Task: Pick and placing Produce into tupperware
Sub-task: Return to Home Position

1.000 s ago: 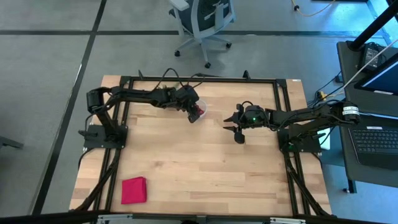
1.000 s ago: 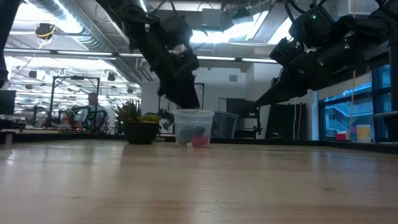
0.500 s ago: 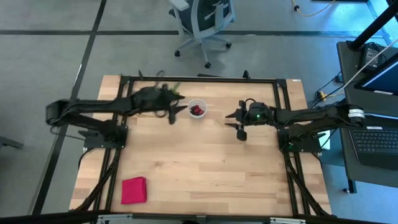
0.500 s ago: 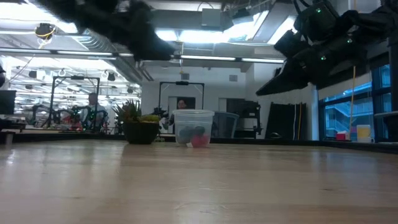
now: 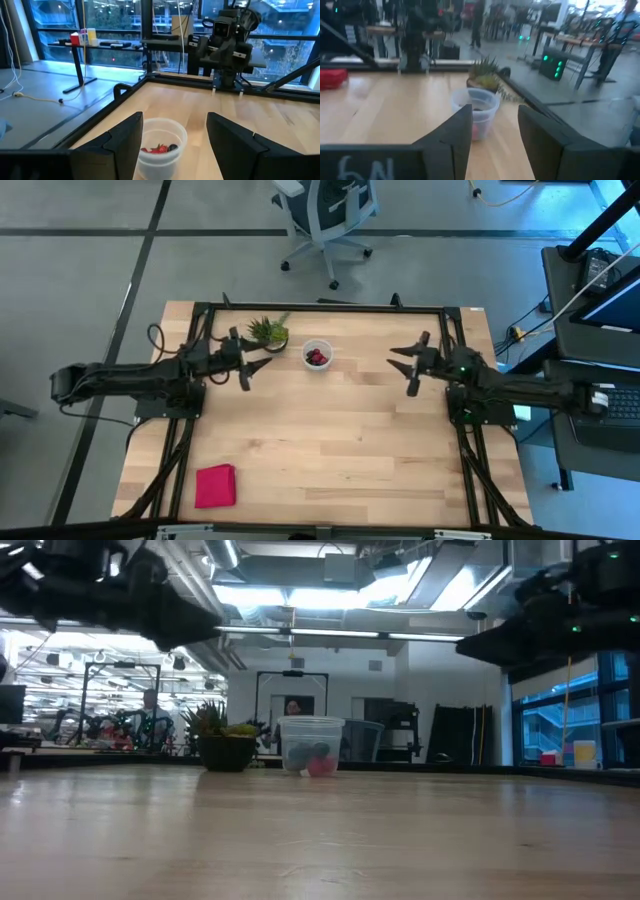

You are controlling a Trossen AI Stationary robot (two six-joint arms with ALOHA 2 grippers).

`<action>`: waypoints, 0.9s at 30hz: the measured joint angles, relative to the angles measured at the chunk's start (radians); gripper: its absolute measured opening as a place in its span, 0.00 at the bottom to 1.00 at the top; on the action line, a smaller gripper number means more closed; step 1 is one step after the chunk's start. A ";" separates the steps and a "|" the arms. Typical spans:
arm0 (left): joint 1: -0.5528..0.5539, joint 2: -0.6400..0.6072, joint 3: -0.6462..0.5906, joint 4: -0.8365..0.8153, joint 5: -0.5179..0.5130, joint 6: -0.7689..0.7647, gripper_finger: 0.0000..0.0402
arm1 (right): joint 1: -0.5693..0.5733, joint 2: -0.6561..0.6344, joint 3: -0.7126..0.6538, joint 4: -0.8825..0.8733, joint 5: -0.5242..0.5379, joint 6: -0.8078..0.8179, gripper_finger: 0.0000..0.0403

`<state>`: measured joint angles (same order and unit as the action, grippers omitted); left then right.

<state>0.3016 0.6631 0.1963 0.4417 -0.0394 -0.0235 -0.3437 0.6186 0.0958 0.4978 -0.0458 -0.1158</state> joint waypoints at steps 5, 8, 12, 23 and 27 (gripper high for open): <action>0.005 -0.092 -0.099 0.041 0.000 -0.017 0.53 | -0.018 -0.150 -0.076 -0.010 0.000 0.034 0.40; 0.025 -0.130 -0.139 0.048 0.000 -0.029 0.53 | -0.027 -0.222 -0.088 -0.076 0.000 0.057 0.40; 0.054 -0.168 -0.187 0.046 0.000 -0.053 0.53 | -0.028 -0.289 -0.088 -0.162 0.000 0.066 0.40; 0.123 -0.315 -0.189 -0.131 0.000 -0.072 0.53 | -0.028 -0.460 -0.088 -0.319 0.000 0.084 0.40; 0.139 -0.399 -0.189 -0.211 0.000 -0.072 0.53 | -0.028 -0.548 -0.088 -0.415 0.003 0.085 0.40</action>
<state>0.4409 0.2642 0.0078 0.2307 -0.0391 -0.0960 -0.3714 0.0701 0.0082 0.0831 -0.0429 -0.0311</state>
